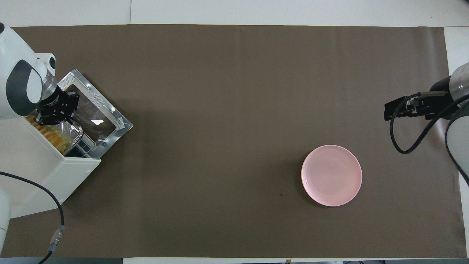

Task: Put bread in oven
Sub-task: 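Release the tray inside the oven and withdraw the left gripper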

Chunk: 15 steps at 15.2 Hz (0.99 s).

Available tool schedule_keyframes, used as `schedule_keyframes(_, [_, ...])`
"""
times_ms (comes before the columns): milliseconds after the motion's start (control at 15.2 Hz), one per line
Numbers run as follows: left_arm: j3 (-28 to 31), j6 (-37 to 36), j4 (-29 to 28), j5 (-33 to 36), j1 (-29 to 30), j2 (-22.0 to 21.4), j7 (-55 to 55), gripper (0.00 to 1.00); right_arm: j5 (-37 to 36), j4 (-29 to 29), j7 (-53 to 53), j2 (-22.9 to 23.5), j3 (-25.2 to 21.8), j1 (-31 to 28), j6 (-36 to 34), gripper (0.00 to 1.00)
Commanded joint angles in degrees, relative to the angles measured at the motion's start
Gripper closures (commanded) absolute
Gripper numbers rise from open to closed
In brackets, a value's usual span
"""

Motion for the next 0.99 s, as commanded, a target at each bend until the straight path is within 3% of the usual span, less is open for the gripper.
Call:
schedule_keyframes(0, [0.3, 0.4, -3.4, 1.5, -0.7, -2.9, -0.4, 1.00, -0.8, -0.9, -0.7, -0.9, 0.5, -0.7, -0.4, 0.00])
schedule_keyframes(132, [0.3, 0.5, -3.7, 1.5, -0.5, -3.2, 0.3, 0.98, -0.8, -0.8, -0.7, -0.9, 0.5, -0.7, -0.4, 0.00])
schedule_keyframes(329, [0.3, 0.4, -3.7, 1.5, -0.5, -3.2, 0.8, 0.60, -0.8, -0.9, -0.7, -0.9, 0.5, -0.7, -0.4, 0.00])
schedule_keyframes(395, [0.3, 0.8, -3.3, 2.1, -0.7, -3.1, 1.5, 0.41, -0.8, -0.9, -0.7, -0.9, 0.5, -0.6, -0.4, 0.00])
schedule_keyframes(461, [0.3, 1.0, -3.2, 2.8, -1.2, -3.1, 1.8, 0.00, -0.8, -0.9, -0.7, -0.9, 0.5, -0.7, -0.4, 0.00])
schedule_keyframes(921, [0.2, 3.1, 0.9, 4.7, -2.2, -2.4, 6.2, 0.00, -0.8, -0.9, -0.7, -0.9, 0.5, -0.7, -0.4, 0.00])
